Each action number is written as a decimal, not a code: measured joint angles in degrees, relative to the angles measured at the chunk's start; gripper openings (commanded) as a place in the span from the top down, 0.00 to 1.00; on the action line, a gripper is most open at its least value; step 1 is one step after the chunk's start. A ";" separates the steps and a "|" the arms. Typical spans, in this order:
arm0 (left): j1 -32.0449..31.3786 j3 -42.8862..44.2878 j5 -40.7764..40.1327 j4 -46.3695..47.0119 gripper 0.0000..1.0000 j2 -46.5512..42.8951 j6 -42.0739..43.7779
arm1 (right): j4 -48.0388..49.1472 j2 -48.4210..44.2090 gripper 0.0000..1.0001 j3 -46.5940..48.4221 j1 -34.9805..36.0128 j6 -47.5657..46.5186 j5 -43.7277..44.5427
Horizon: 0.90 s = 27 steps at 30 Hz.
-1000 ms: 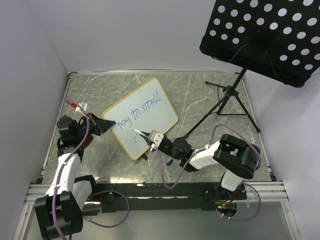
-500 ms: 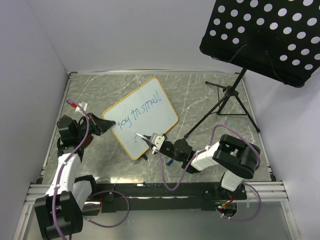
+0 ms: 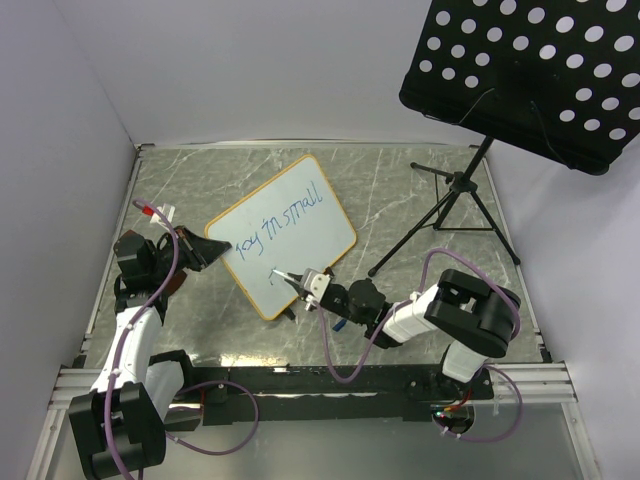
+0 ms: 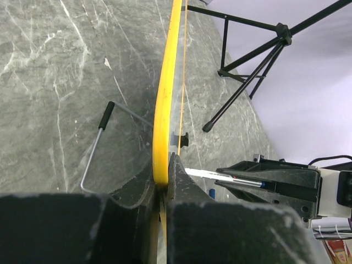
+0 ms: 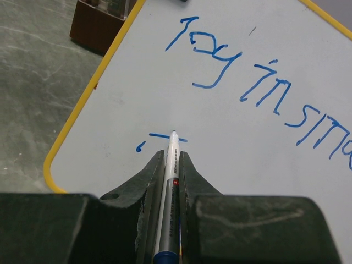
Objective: Write a sentence on the whiteboard
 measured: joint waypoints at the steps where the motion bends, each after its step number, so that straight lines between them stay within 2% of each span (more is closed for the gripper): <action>1: 0.00 0.02 -0.02 -0.02 0.99 0.00 0.02 | 0.04 0.02 1.00 -0.26 0.00 -0.02 -0.09; 27: -0.04 0.00 -0.02 -0.15 0.99 -0.11 0.11 | 0.83 -1.05 1.00 -5.31 -0.02 -0.55 -1.75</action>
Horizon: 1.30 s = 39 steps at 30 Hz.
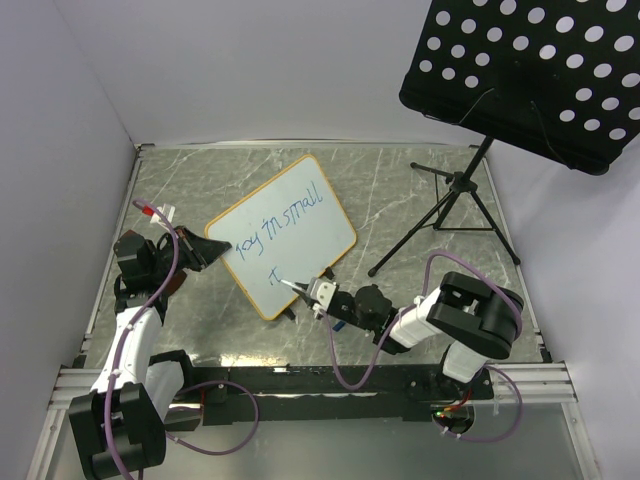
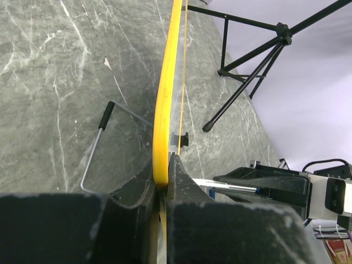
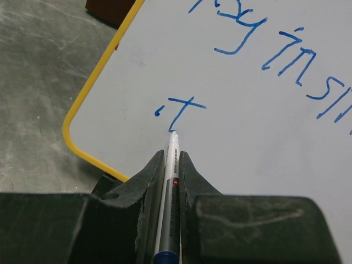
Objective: Write a sentence on the whiteboard
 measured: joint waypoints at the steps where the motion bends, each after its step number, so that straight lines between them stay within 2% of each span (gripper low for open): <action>1: 0.00 0.00 0.00 0.00 0.99 -0.02 0.00 | 0.00 0.00 1.00 0.04 -0.04 -0.04 0.24; 27: -0.02 0.00 0.02 -0.02 0.99 -0.02 0.00 | -0.57 -0.35 1.00 7.72 -2.10 -0.66 3.41; 39: -0.04 0.00 0.02 -0.02 0.99 -0.02 -0.02 | -0.70 0.72 1.00 7.96 -2.23 -0.66 3.56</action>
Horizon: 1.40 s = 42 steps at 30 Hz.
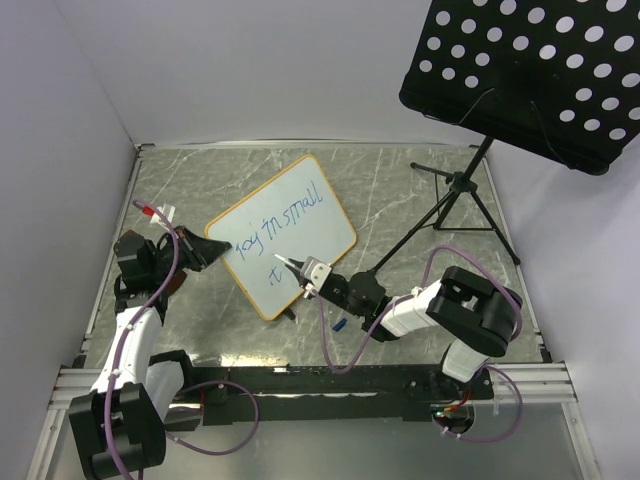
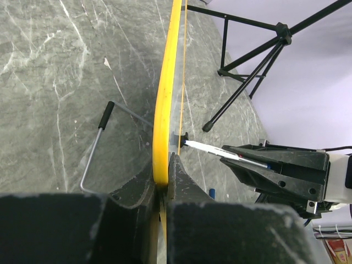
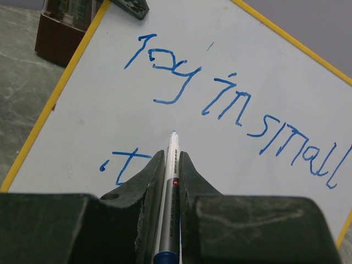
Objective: Write a sentence on the whiteboard
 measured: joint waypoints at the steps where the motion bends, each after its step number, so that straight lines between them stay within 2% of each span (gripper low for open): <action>1: 0.00 0.00 -0.02 0.00 0.99 0.00 0.02 | 0.00 0.15 1.00 -0.02 0.00 0.00 0.00; 12: 0.00 0.00 -0.02 0.00 0.99 0.00 0.00 | 0.11 1.05 1.00 -0.17 -0.46 0.09 -0.22; 34: 0.00 0.02 -0.07 -0.04 0.99 0.00 0.02 | 2.36 -0.33 1.00 -8.94 -0.52 0.15 -3.78; 42: 0.00 0.02 -0.09 -0.04 0.99 0.00 0.04 | 2.27 -0.46 1.00 -9.29 -0.52 0.07 -4.07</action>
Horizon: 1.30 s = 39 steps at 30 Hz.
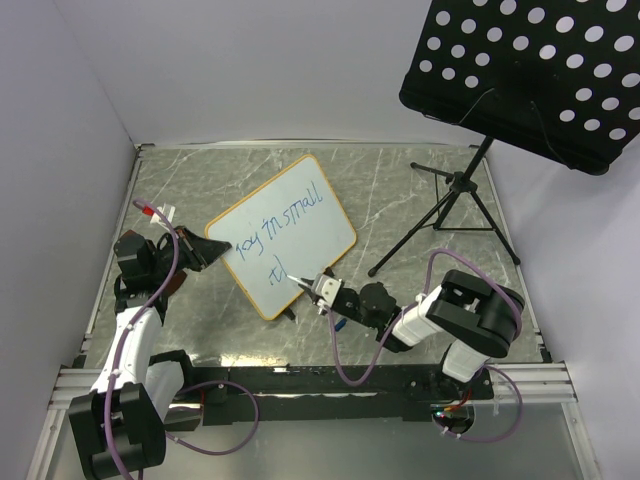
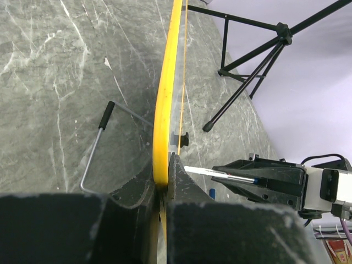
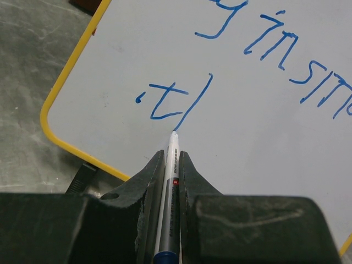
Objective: Write a sentence on the whiteboard
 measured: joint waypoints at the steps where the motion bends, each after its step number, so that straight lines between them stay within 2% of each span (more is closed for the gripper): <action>1: 0.00 0.00 0.00 0.00 0.99 0.00 0.00 | -0.13 -0.04 1.00 0.09 0.00 0.00 0.04; 11: -0.15 0.00 0.00 -0.04 0.99 -0.35 0.02 | -1.31 -0.37 1.00 4.09 0.00 0.22 1.42; 39: -0.17 0.00 0.00 -0.09 0.99 -0.35 0.00 | -1.51 -0.09 1.00 4.15 -2.45 1.40 2.45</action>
